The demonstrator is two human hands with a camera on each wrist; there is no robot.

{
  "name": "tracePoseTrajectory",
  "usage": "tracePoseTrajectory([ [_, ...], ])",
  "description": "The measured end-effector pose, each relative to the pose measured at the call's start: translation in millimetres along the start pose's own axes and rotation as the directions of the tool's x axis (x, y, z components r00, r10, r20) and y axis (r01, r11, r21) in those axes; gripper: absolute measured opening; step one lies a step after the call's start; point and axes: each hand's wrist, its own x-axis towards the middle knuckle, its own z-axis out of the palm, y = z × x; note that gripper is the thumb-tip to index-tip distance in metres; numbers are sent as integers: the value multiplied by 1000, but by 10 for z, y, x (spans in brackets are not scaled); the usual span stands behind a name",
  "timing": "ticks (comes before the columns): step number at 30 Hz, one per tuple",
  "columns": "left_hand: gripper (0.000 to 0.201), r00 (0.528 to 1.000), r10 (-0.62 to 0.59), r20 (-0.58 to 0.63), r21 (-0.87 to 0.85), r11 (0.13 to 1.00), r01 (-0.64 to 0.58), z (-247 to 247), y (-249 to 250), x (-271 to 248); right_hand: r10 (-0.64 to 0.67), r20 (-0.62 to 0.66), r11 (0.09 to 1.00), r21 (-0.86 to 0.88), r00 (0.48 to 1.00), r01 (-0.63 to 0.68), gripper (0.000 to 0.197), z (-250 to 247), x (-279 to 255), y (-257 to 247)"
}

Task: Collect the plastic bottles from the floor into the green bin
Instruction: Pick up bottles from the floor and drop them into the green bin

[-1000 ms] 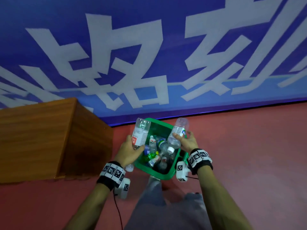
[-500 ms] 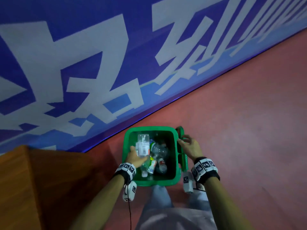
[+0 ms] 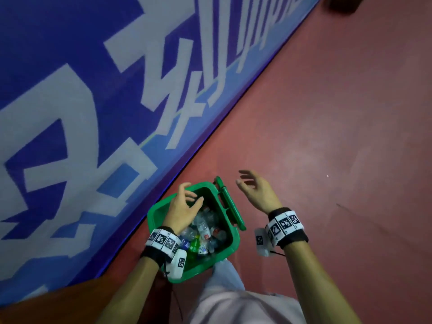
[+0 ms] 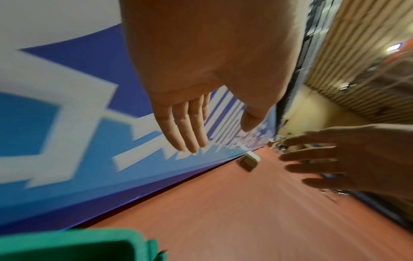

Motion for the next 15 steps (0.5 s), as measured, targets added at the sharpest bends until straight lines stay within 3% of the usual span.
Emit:
tracePoseTrajectory([
  [3,45,976,210,50,5,978,-210,173,662,-215,-64,-106,998,-5,992,64,44,-457,-442,80],
  [7,23,891,439,115,-9,897,-441,638,1585,-706,-88,-266,996,-4,960,90,45,-1165,-1182,345],
  [10,21,789,594,158,-48,803,-595,1134,2217,-1211,-79,-402,996,5,912,88,44,-1695,-1836,624],
  [15,28,602,755,260,-136,646,-751,2148,2942,-2160,-9,-586,999,33,810,35,46,-2444,-3111,1238],
])
